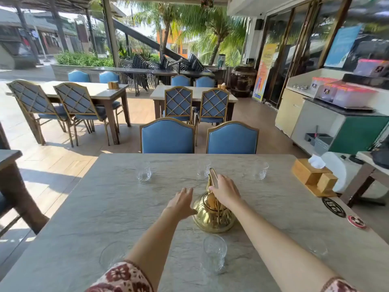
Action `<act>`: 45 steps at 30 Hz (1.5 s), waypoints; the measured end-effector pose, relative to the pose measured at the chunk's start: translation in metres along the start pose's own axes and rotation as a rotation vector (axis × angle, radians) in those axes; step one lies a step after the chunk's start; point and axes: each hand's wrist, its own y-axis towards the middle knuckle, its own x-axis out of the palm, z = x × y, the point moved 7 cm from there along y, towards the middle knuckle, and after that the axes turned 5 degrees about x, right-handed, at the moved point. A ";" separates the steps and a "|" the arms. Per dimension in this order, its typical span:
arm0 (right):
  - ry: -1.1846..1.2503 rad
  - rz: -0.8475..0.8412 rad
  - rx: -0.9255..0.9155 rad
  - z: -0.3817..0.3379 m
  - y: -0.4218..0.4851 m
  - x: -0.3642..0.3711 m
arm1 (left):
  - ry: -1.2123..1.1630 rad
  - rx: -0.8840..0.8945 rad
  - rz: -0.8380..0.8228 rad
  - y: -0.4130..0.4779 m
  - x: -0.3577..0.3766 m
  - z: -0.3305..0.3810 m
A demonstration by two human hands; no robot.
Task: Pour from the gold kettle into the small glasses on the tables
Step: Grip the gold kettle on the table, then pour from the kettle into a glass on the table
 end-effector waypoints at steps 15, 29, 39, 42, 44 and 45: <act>0.789 -0.117 0.197 0.038 0.028 0.017 | -0.326 -0.120 0.114 0.039 0.074 0.009; 0.873 -0.055 -0.030 -0.043 -0.005 -0.090 | -0.415 0.008 0.354 -0.029 -0.052 0.059; 0.896 -0.210 -0.036 -0.099 -0.133 -0.079 | -0.532 0.008 0.369 -0.201 -0.054 0.028; 0.790 -0.261 -0.022 -0.109 -0.169 -0.052 | -0.575 -0.040 0.354 -0.243 -0.027 0.011; 0.684 -0.282 -0.037 -0.116 -0.187 -0.032 | -0.609 -0.067 0.342 -0.263 -0.010 -0.001; 0.619 -0.287 -0.055 -0.121 -0.194 -0.021 | -0.622 -0.072 0.331 -0.271 -0.001 -0.005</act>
